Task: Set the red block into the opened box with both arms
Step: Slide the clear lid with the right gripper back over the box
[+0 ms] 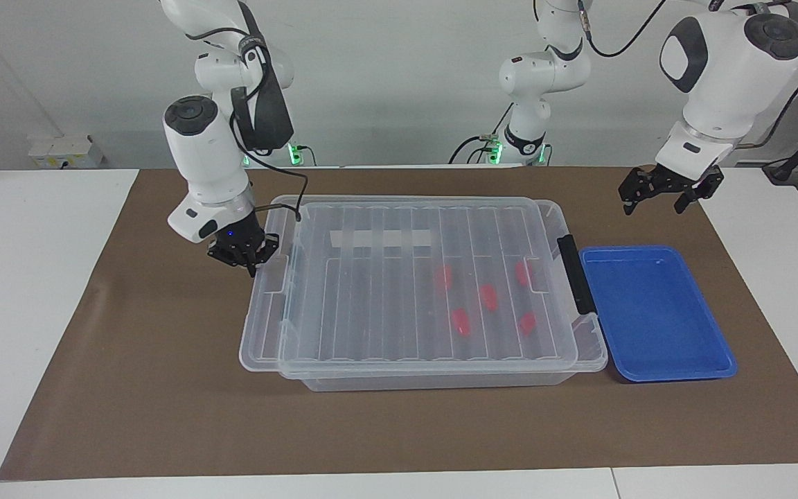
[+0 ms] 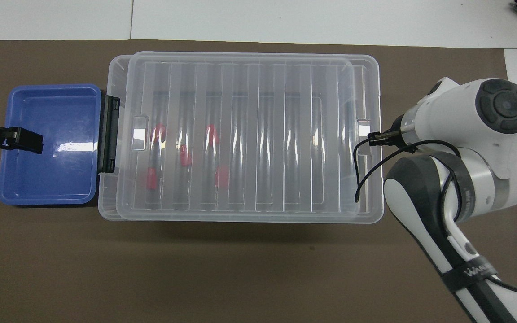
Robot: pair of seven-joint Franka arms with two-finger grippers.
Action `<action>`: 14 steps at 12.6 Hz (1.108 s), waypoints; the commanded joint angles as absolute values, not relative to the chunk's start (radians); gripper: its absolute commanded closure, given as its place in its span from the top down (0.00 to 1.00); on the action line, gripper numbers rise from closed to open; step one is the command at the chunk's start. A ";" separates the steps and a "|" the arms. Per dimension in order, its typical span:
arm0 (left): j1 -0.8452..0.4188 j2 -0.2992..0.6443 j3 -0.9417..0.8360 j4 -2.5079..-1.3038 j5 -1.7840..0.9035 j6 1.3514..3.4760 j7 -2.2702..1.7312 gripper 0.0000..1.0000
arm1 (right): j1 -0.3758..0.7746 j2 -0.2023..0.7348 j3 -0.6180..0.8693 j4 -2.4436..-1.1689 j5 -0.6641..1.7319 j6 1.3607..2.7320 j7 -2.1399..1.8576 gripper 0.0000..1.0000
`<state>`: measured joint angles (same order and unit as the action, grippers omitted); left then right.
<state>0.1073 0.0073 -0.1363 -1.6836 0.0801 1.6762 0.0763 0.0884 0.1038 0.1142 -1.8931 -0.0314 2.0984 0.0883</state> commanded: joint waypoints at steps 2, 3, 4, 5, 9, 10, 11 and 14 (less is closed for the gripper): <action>0.110 -0.023 -0.133 -1.717 0.069 1.694 0.081 1.00 | 0.123 0.089 0.120 -1.914 0.018 2.109 0.103 0.00; 0.110 -0.023 -0.133 -1.717 0.069 1.695 0.081 1.00 | 0.124 0.087 0.120 -1.914 0.018 2.106 0.103 0.00; 0.110 -0.023 -0.133 -1.717 0.069 1.694 0.081 1.00 | 0.132 0.087 0.123 -1.916 0.020 2.106 0.103 0.00; 0.110 -0.023 -0.133 -1.717 0.069 1.694 0.081 1.00 | 0.140 0.087 0.123 -1.914 0.020 2.106 0.103 0.00; 0.110 -0.023 -0.133 -1.717 0.069 1.694 0.081 1.00 | 0.132 0.087 0.121 -1.901 0.018 2.103 0.104 0.00; 0.110 -0.023 -0.133 -1.717 0.069 1.695 0.081 1.00 | 0.126 0.077 0.120 -1.895 0.018 2.097 0.104 0.00; 0.110 -0.023 -0.133 -1.717 0.069 1.694 0.081 1.00 | 0.111 0.060 0.115 -1.893 0.020 2.080 0.106 0.00; 0.110 -0.023 -0.133 -1.717 0.069 1.694 0.081 1.00 | 0.032 0.014 0.114 -1.894 0.020 1.996 0.107 0.00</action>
<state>0.1074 0.0073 -0.1364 -1.6836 0.0801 1.6762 0.0763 0.0804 0.0531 0.1074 -1.8855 -0.0015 2.0418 0.0948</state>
